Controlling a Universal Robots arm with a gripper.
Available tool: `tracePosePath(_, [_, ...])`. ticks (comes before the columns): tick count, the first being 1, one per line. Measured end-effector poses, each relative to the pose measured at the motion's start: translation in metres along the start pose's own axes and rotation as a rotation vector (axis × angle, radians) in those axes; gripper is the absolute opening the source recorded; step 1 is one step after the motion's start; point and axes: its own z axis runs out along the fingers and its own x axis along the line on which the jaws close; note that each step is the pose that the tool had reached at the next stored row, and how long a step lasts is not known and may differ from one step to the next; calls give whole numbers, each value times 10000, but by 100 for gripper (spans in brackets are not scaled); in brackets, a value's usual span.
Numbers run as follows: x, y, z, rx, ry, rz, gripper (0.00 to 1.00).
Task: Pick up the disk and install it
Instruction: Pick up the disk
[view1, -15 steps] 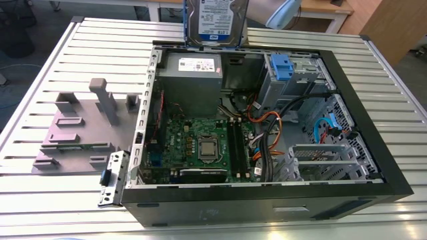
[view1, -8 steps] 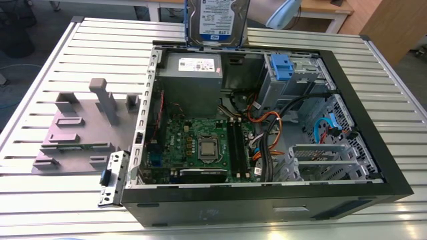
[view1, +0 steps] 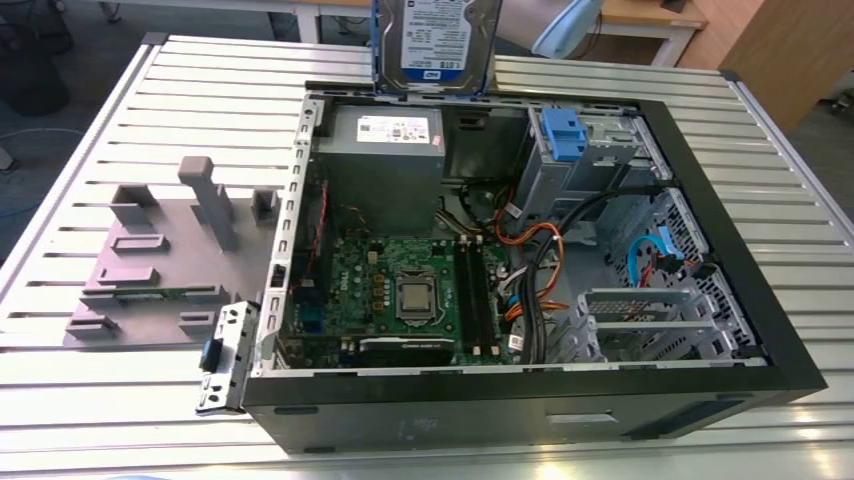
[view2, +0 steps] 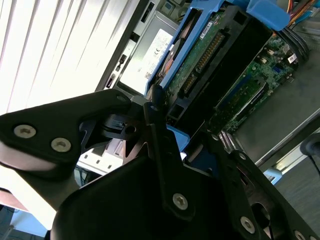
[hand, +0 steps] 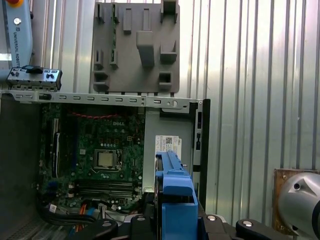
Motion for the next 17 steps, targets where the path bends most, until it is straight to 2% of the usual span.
tracePosePath(17, [2,-44,-1,0,0,0,36])
